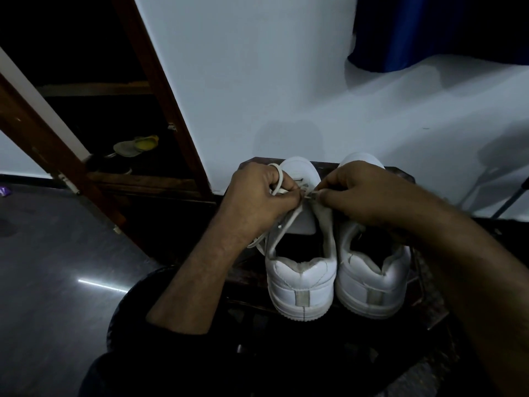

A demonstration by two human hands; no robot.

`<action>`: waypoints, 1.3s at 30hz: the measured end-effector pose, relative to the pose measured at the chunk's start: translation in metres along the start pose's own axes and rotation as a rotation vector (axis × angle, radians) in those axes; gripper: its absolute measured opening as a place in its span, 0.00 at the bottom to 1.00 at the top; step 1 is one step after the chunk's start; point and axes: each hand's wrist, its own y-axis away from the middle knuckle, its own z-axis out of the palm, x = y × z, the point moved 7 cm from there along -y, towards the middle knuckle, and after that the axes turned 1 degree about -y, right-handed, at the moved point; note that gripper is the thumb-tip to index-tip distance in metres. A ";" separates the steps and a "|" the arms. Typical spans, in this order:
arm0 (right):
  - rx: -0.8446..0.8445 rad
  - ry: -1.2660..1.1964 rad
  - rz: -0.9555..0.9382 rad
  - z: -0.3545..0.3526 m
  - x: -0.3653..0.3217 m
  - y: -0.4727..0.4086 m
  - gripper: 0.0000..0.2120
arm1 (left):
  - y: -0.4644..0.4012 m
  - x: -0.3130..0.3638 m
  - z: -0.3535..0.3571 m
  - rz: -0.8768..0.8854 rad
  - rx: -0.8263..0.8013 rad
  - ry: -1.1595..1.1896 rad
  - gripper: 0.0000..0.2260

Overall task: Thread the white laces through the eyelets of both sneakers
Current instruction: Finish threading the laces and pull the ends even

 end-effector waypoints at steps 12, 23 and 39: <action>0.034 0.058 -0.050 -0.001 -0.009 0.004 0.10 | 0.001 -0.006 0.004 -0.058 -0.026 0.004 0.04; -0.053 0.251 -0.107 0.007 -0.028 0.015 0.14 | 0.009 -0.018 0.014 -0.300 -0.154 0.358 0.02; -0.140 -0.006 0.129 0.010 -0.009 0.012 0.12 | 0.007 -0.009 0.010 -0.084 0.010 0.089 0.02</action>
